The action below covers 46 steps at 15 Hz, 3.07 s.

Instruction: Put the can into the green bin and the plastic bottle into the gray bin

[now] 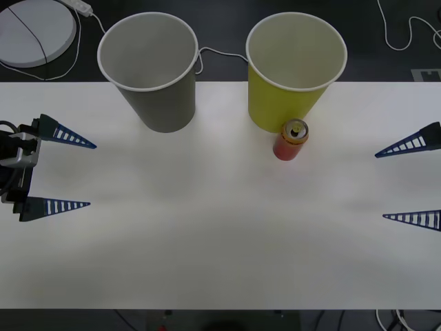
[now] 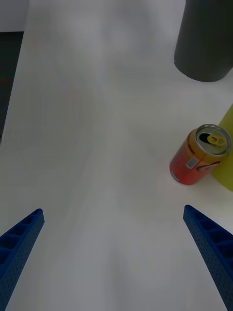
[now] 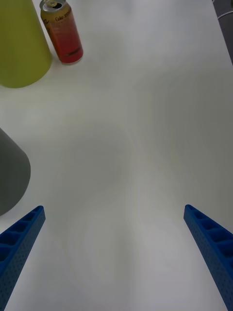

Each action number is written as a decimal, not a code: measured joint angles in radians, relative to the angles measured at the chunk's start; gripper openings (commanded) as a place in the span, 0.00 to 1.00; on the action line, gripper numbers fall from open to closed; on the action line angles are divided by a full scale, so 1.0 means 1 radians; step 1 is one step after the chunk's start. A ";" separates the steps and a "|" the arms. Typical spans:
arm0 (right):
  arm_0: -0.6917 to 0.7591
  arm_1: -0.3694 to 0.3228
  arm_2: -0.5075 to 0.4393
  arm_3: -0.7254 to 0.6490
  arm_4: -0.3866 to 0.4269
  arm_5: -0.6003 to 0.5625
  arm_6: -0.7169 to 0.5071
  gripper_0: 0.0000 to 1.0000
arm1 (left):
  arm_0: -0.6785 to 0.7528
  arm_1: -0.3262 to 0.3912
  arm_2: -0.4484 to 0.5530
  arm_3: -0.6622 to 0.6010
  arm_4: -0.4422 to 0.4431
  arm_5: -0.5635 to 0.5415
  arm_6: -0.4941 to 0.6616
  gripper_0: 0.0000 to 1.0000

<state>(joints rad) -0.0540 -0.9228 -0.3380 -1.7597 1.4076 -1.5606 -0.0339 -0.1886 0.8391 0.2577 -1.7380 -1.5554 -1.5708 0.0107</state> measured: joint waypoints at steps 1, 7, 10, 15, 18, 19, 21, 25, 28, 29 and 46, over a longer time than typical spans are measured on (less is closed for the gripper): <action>0.000 -0.004 0.000 -0.004 0.000 0.000 0.000 1.00 | 0.000 0.000 0.000 0.000 0.000 0.000 0.000 1.00; 0.160 -0.093 -0.011 -0.231 -0.012 0.208 -0.217 1.00 | 0.000 0.000 0.000 0.000 0.000 0.000 0.000 1.00; 0.307 -0.131 -0.019 -0.359 -0.011 0.392 -0.389 1.00 | 0.000 0.000 0.000 0.000 0.000 0.000 0.000 1.00; 0.535 -0.204 -0.018 -0.531 0.040 0.717 -0.618 1.00 | 0.000 0.000 0.000 0.000 0.000 0.000 0.000 1.00; 0.661 -0.248 0.006 -0.593 0.055 0.928 -0.698 1.00 | 0.000 0.000 0.000 0.000 0.000 0.000 0.000 1.00; 0.700 -0.269 0.030 -0.604 0.057 1.015 -0.703 1.00 | 0.000 0.000 0.000 0.000 0.000 0.000 0.000 1.00; 0.780 -0.327 0.095 -0.619 0.053 1.238 -0.708 1.00 | 0.000 0.000 0.000 0.000 0.000 0.000 0.000 1.00; 0.841 -0.424 0.238 -0.631 0.027 1.554 -0.709 1.00 | 0.000 0.000 0.000 0.000 0.000 0.000 0.000 1.00; 0.802 -0.474 0.368 -0.625 0.014 1.719 -0.713 1.00 | 0.000 0.000 0.000 0.000 0.000 0.000 0.000 1.00; 0.776 -0.487 0.416 -0.618 0.011 1.763 -0.713 1.00 | 0.000 0.000 0.000 0.000 0.000 0.000 0.000 1.00; -0.093 -0.408 1.474 -0.252 0.065 2.290 -0.748 1.00 | 0.000 0.000 0.000 0.000 0.000 0.000 0.000 1.00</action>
<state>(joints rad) -0.1465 -1.3305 1.1356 -2.0121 1.4723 0.7290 -0.7820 -0.1887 0.8391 0.2577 -1.7380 -1.5554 -1.5708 0.0107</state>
